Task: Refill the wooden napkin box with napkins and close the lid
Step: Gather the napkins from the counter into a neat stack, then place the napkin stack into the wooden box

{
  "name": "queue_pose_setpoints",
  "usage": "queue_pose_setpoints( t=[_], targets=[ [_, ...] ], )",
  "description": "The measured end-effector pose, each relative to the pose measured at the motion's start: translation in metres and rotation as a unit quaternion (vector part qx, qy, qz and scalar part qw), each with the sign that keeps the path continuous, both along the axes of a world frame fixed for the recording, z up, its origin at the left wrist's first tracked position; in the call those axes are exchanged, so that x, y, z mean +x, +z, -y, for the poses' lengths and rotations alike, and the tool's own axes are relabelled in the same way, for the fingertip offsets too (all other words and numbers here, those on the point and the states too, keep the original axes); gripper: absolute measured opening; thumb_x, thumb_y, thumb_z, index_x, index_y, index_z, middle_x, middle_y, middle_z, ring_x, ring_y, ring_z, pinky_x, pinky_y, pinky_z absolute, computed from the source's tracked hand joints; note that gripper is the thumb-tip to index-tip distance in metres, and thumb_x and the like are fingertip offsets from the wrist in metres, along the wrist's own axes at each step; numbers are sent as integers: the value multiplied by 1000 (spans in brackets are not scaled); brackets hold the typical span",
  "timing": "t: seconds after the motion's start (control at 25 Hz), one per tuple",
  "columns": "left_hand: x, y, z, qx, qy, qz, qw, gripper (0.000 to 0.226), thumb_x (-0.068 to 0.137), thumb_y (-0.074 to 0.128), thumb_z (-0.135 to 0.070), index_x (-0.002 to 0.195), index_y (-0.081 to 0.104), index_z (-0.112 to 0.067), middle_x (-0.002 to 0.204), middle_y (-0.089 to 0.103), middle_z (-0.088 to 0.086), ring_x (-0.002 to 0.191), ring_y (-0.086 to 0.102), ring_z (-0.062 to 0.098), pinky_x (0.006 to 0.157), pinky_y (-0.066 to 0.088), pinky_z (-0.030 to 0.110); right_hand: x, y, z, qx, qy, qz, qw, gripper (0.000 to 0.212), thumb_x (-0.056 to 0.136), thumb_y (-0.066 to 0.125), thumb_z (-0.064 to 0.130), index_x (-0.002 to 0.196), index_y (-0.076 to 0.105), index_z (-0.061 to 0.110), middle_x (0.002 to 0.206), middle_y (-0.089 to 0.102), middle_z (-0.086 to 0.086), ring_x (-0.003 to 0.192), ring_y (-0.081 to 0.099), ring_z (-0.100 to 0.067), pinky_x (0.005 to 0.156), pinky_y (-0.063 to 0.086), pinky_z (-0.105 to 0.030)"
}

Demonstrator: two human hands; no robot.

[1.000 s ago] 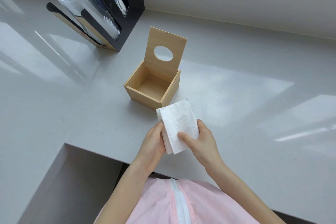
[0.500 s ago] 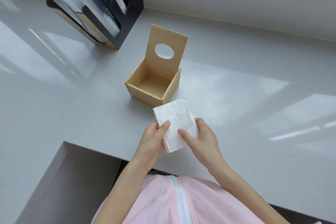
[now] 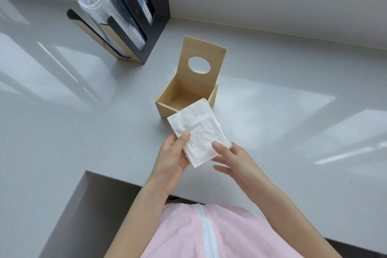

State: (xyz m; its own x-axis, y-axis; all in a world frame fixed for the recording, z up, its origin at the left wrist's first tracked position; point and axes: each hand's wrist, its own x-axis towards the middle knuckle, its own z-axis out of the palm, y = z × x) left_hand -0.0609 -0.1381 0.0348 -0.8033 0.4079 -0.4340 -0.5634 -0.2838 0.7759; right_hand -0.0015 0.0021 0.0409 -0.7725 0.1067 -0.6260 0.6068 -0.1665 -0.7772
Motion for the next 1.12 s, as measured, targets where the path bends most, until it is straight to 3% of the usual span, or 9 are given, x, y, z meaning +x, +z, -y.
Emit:
queue_pose_setpoints(
  t=[0.16, 0.28, 0.4, 0.56, 0.68, 0.8, 0.92, 1.0, 1.12],
  targets=[
    [-11, 3, 12, 24, -17, -12, 999, 22, 90, 47, -18, 107, 61, -16, 98, 73, 2, 89, 70, 17, 78, 56, 30, -10, 0, 14, -36, -51, -44, 997, 22, 88, 59, 18, 109, 63, 12, 114, 69, -3, 105, 65, -17, 91, 50, -28],
    [-25, 3, 26, 14, -44, -33, 998, 26, 86, 55, -22, 111, 61, -15, 102, 71, 3, 94, 68, 19, 78, 56, 30, -16, 1, 17, 20, -68, -56, 996, 15, 87, 59, 11, 101, 63, 9, 109, 69, -11, 105, 64, -24, 93, 52, -32],
    [-41, 3, 37, -61, -84, -62, 993, 28, 85, 58, -29, 109, 62, -16, 103, 70, 4, 95, 67, 18, 75, 58, 28, -22, 2, 19, 75, -70, -64, 993, 9, 87, 58, 8, 95, 62, 11, 101, 70, -9, 102, 65, -27, 92, 53, -33],
    [-61, 7, 45, -136, -88, -100, 982, 17, 89, 54, -24, 99, 64, -16, 91, 70, -2, 80, 68, 7, 70, 58, 21, -33, 5, 18, 112, -74, -87, 987, 12, 86, 59, 7, 97, 61, 12, 93, 71, 3, 85, 69, -10, 79, 55, -21],
    [-80, 10, 44, -196, -80, -144, 967, 17, 89, 56, -21, 102, 64, -13, 90, 69, -3, 80, 65, 9, 78, 53, 26, -43, 5, 17, 116, -81, -104, 984, 12, 87, 59, 6, 94, 60, 15, 87, 70, 9, 69, 67, 5, 66, 55, -9],
    [-102, 15, 40, -238, -76, -192, 949, 9, 87, 60, -18, 95, 64, -17, 89, 67, 0, 80, 61, 11, 78, 47, 23, -58, 10, 15, 126, -85, -120, 981, 11, 88, 57, 7, 92, 59, 17, 87, 68, 8, 65, 66, 7, 63, 53, -7],
    [-123, 18, 34, -260, -81, -238, 932, 7, 86, 61, -17, 85, 62, -23, 84, 65, -1, 75, 59, 7, 72, 46, 14, -78, 11, 9, 219, -73, -126, 965, 4, 87, 58, 14, 86, 58, 18, 86, 66, 5, 72, 63, -2, 70, 53, -18],
    [-136, 19, 30, -291, -79, -264, 916, 13, 86, 61, -18, 78, 60, -28, 78, 63, -8, 68, 58, -2, 64, 43, 5, -90, 12, 8, 290, -47, -128, 947, 3, 88, 57, 18, 89, 56, 15, 83, 61, 7, 74, 57, -3, 67, 45, -10],
    [-145, 15, 29, -314, -78, -265, 908, 16, 87, 60, -19, 76, 58, -31, 77, 61, -9, 71, 57, 4, 67, 43, 11, -100, 11, 10, 351, -9, -141, 926, 8, 92, 51, 20, 85, 49, 16, 84, 60, 3, 73, 57, -11, 55, 40, -7]
  ],
)
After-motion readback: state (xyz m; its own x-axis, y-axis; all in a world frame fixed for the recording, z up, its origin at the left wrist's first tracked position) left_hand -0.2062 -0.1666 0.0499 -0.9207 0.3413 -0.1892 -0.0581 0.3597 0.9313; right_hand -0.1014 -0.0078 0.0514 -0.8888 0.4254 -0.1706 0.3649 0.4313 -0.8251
